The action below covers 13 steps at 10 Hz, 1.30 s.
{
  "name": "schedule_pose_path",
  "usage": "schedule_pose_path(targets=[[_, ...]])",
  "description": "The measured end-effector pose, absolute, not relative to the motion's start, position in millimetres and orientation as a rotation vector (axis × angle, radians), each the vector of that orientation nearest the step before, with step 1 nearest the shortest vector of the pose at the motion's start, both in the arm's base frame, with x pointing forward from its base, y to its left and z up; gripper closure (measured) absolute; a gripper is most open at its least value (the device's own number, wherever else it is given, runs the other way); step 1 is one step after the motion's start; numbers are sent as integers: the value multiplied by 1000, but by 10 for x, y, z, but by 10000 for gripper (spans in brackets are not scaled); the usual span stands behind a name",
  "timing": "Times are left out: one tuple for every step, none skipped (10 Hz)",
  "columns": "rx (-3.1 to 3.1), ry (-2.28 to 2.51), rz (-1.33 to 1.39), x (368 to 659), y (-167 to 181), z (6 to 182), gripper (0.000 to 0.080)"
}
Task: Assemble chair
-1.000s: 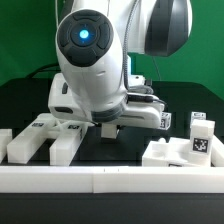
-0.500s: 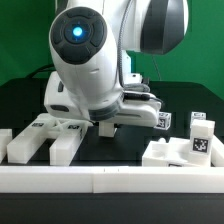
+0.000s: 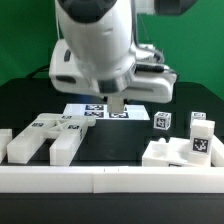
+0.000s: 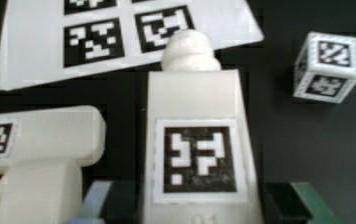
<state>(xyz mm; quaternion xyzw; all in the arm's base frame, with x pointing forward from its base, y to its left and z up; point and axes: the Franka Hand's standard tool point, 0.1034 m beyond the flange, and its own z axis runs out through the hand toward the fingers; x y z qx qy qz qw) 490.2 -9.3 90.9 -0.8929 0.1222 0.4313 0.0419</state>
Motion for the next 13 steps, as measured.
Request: schedule_pose_path(targets=[[-2727, 372, 1323, 4976, -105, 1033, 509], [-2737, 374, 1304, 4997, -114, 999, 509], [-2751, 374, 1280, 5020, -110, 976, 509], [-2751, 375, 1279, 5021, -114, 976, 509], [-2782, 377, 1215, 5090, -115, 954, 509], [-2823, 379, 1116, 5159, -112, 964, 509], [-2856, 384, 1013, 5239, -138, 1018, 509], [-2889, 388, 907, 5335, -151, 1073, 509], [-2906, 386, 852, 5386, -152, 1097, 509], [-2946, 386, 729, 5495, -145, 1096, 509], [-2981, 389, 591, 5536, -131, 1094, 509], [-3001, 391, 497, 5523, -120, 1091, 509], [-3014, 392, 430, 5536, -118, 1084, 509]])
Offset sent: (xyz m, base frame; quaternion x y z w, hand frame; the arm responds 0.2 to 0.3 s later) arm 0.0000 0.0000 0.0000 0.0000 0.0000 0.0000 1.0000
